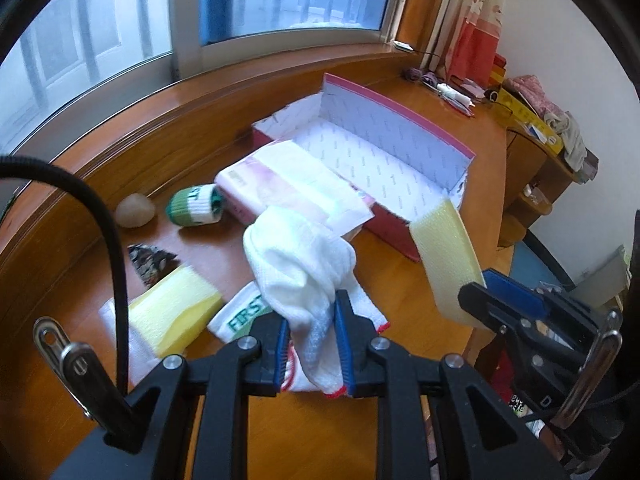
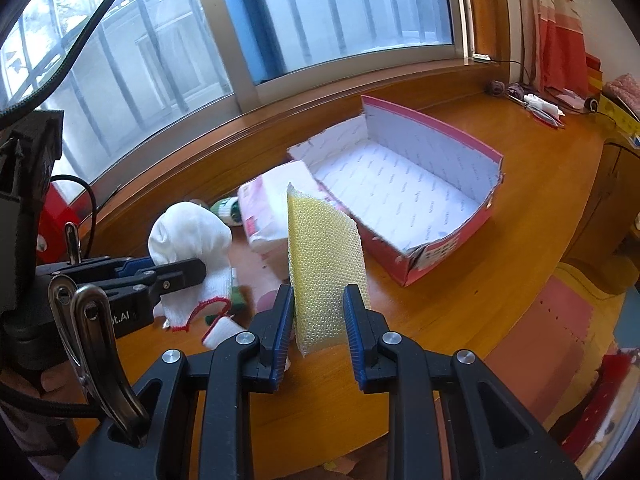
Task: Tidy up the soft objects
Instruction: 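Carry the glove and mesh pad in both grippers over the pink-and-white box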
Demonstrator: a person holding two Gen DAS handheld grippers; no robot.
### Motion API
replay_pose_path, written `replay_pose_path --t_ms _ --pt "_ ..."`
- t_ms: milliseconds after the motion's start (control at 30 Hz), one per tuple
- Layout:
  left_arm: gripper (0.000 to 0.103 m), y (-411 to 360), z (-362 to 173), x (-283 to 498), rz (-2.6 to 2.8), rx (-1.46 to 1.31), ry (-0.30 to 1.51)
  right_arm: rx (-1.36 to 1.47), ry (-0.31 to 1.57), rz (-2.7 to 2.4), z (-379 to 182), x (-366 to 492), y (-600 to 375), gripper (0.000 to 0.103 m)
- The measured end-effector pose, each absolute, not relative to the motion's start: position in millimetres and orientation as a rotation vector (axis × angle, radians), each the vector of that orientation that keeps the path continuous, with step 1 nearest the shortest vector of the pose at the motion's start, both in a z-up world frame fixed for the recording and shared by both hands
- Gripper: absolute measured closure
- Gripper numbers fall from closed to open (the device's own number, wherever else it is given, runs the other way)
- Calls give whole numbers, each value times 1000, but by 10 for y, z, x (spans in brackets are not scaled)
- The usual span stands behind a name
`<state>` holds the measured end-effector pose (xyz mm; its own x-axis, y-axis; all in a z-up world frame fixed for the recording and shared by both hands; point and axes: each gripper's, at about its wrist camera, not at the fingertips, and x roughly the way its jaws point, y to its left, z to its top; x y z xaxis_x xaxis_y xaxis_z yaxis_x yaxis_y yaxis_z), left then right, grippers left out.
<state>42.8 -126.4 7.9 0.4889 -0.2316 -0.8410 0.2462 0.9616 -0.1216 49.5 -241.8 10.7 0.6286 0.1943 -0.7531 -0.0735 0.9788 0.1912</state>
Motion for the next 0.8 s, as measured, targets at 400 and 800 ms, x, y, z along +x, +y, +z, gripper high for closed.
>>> replay_pose_path --t_ms 400,800 --pt "81 -1672 72 711 -316 33 1022 152 873 144 112 750 -2797 77" --pt "81 -2102 47 1054 -308 27 1023 157 867 156 88 1061 -3193 77"
